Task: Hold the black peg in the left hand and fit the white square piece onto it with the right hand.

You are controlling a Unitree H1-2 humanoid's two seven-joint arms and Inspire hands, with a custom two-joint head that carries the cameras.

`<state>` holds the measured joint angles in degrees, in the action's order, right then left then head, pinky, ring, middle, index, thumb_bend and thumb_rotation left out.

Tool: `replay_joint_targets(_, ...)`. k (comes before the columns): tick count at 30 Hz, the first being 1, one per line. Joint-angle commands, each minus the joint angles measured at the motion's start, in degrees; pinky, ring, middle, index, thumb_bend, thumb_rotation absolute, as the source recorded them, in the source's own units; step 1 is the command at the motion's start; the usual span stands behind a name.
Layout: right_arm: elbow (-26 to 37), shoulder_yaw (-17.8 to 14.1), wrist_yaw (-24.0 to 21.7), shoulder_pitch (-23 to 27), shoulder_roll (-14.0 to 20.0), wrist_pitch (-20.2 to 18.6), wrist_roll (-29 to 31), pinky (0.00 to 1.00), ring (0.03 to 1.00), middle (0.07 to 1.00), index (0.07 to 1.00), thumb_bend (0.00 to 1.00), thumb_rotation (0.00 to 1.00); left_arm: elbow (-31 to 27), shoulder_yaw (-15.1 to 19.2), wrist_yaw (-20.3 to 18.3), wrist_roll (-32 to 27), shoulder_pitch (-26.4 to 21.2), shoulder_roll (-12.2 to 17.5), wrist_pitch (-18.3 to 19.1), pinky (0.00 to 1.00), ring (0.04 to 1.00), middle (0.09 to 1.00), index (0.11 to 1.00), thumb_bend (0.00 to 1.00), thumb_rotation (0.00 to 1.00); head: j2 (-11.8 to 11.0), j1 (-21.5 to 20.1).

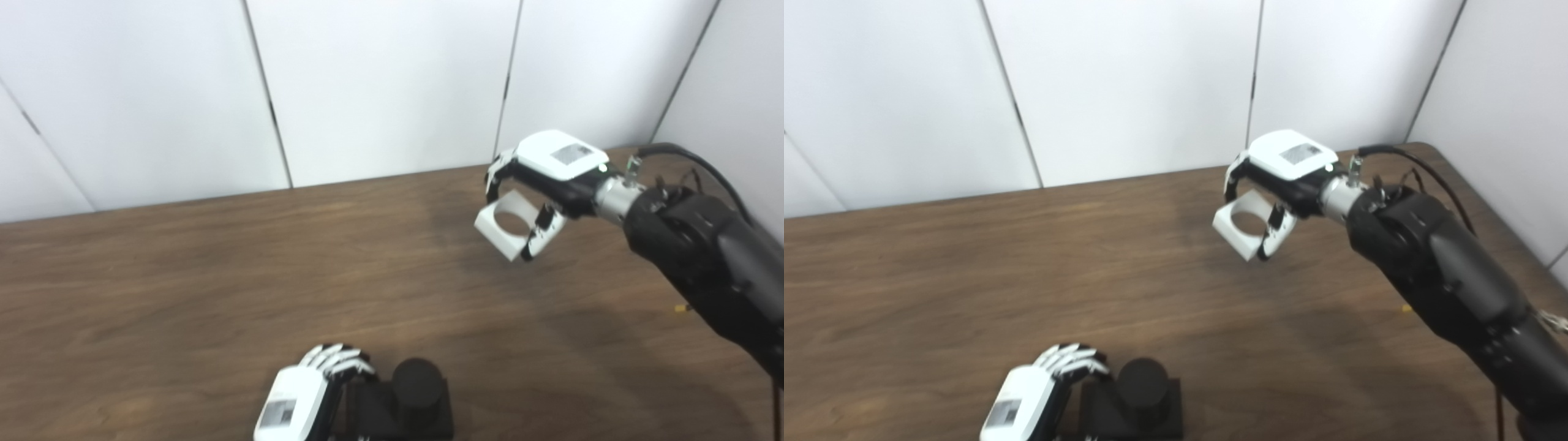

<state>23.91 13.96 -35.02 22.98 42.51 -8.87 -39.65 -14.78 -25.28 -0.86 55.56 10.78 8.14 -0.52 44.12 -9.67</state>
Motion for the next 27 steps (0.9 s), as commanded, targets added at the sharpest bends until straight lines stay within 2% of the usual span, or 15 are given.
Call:
replay_joint_targets(1,5.01,-2.02,-2.01,1.97,0.84,-1.25,0.96,0.81,0.869,0.777,0.485,0.52,0.13,2.11,-0.02,-1.23,1.17,-0.57,-0.39,1.89,0.86,0.836,0.765,0.485,0.52,0.04,0.57,0.25)
replay_joint_targets(7,16.15,-2.47,-10.20,1.89,-1.11,-5.93,2.40,0.79,0.866,0.772,0.485,0.52,0.13,3.50,-0.01,-0.18,2.02,-1.73,-0.79,1.98,0.85,0.832,0.761,0.485,0.52,0.04,1.48,0.71)
replay_joint_targets(14,24.40,-2.45,-15.81,1.47,-4.29,-9.60,3.58,0.77,0.852,0.758,0.483,0.52,0.13,3.67,-0.02,-0.47,2.32,-2.08,-1.07,2.41,0.85,0.832,0.760,0.485,0.52,0.05,2.14,1.01)
replay_joint_targets(21,28.09,-1.29,-19.95,1.40,-7.67,-11.79,2.83,0.78,0.850,0.755,0.482,0.52,0.13,3.38,-0.07,-1.06,2.38,-2.06,-1.20,2.82,0.85,0.831,0.759,0.485,0.52,0.04,2.38,0.94)
replay_joint_targets(27,28.79,0.19,-21.52,0.84,-10.18,-10.50,1.91,0.79,0.848,0.750,0.483,0.52,0.13,3.64,-0.20,-1.05,2.25,-2.23,-1.31,2.65,0.84,0.828,0.757,0.485,0.52,0.04,2.20,1.11)
